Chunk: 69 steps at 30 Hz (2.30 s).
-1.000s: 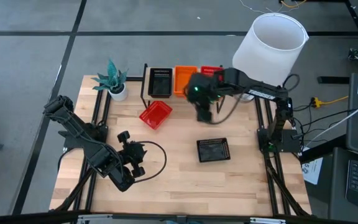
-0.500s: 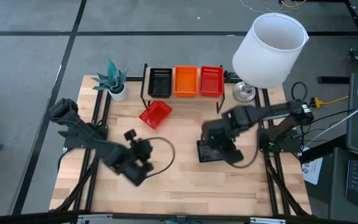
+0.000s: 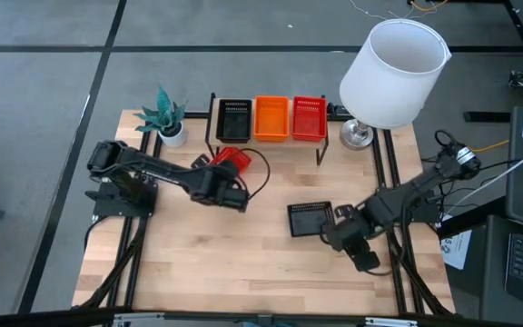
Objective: Stack baskets on shelf by color
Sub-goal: Stack the red bin on top of the red bin on the shelf
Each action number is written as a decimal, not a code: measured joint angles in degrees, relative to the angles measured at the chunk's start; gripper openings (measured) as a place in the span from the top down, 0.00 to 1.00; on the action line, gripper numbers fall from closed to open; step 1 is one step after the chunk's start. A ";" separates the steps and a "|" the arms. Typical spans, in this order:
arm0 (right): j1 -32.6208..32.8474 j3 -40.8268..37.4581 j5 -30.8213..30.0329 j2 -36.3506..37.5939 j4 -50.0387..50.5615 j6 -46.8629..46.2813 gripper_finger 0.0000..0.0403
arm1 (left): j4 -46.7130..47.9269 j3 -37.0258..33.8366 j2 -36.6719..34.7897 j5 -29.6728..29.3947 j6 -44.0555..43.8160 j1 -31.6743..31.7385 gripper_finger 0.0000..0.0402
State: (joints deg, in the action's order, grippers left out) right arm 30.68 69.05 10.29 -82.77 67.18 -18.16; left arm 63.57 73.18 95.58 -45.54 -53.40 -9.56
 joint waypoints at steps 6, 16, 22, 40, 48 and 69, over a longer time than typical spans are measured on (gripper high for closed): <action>5.02 -1.91 -4.42 0.51 -0.83 -2.59 0.68 | -1.33 -3.17 4.49 0.67 -0.96 2.36 0.74; 7.03 -0.54 -4.71 0.51 -2.94 -2.57 0.68 | -6.63 -8.91 6.98 0.87 -5.97 7.30 0.74; 7.03 -0.52 -4.75 0.49 -3.67 -2.55 0.68 | -13.48 -9.45 7.68 8.97 -1.48 9.59 0.74; 7.03 -0.49 -9.85 0.47 -5.67 0.76 0.68 | -59.11 -9.25 3.00 29.88 18.60 -1.39 0.74; 4.68 -0.45 -31.03 -0.77 -21.35 6.94 0.68 | -35.22 -9.32 -6.27 27.22 13.22 -6.26 0.74; -14.98 -0.45 -24.13 -22.39 -44.94 40.90 0.68 | -10.10 -9.36 -15.34 4.00 -9.56 -26.35 0.74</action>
State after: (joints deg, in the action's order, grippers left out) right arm 15.70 68.60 -13.84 -105.16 22.24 22.74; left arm 53.47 63.81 80.24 -41.54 -62.96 -35.91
